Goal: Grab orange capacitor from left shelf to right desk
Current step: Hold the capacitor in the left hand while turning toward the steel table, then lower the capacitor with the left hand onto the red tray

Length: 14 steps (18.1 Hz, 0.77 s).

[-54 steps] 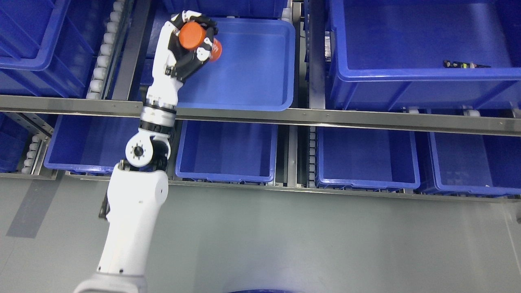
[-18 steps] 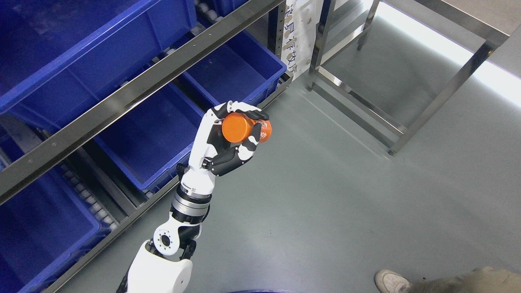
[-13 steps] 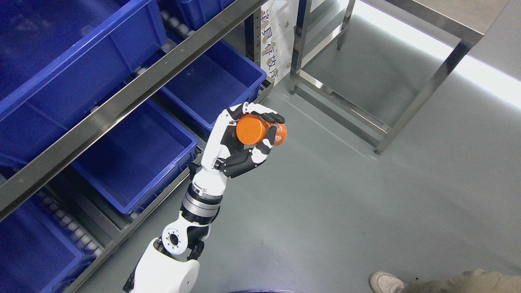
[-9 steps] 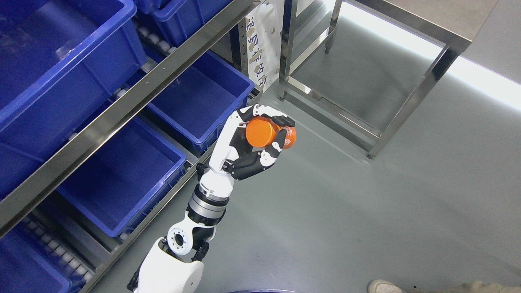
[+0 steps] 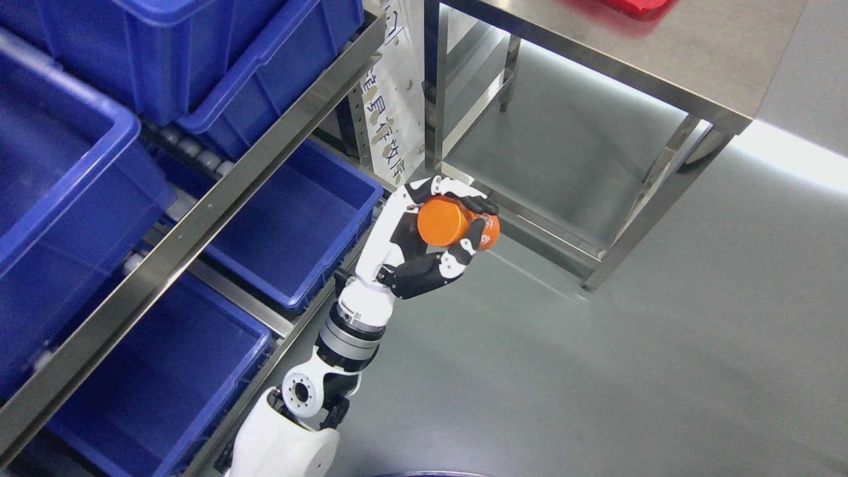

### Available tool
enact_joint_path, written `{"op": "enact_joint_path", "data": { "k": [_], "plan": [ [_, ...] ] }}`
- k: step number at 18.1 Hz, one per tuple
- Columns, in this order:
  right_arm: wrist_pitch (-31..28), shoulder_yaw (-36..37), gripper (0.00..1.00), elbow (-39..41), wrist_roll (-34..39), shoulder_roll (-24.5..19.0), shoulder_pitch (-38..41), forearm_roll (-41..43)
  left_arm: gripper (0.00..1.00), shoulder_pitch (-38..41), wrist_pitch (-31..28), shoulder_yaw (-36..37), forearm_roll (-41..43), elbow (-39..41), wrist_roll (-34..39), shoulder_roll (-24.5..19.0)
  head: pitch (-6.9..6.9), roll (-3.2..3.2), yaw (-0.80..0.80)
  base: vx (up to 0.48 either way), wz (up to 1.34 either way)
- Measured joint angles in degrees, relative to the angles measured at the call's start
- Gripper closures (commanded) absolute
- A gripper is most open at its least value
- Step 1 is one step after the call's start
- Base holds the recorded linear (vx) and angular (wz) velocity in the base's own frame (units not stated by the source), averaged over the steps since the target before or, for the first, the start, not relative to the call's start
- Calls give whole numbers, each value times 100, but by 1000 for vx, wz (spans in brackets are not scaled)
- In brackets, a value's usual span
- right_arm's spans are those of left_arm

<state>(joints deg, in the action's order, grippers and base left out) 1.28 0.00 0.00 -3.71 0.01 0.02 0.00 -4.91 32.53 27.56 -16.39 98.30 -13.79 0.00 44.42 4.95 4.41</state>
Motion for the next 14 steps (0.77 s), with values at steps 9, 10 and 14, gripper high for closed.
{"op": "enact_joint_path", "data": {
  "k": [9,10,14],
  "plan": [
    [0,0,0,0,0,0,-1,0,98,-653,-708,176,-4,-11,-14,0,0,0,0,347,-262],
    [0,0,0,0,0,-1,-2,0,98,-847,-887,210,-6,-42,-2,0,0,0,0,349,-271],
    [0,0,0,0,0,-2,-2,0,98,-1747,-1570,314,-13,-349,71,0,0,0,0,333,-199]
  ]
}}
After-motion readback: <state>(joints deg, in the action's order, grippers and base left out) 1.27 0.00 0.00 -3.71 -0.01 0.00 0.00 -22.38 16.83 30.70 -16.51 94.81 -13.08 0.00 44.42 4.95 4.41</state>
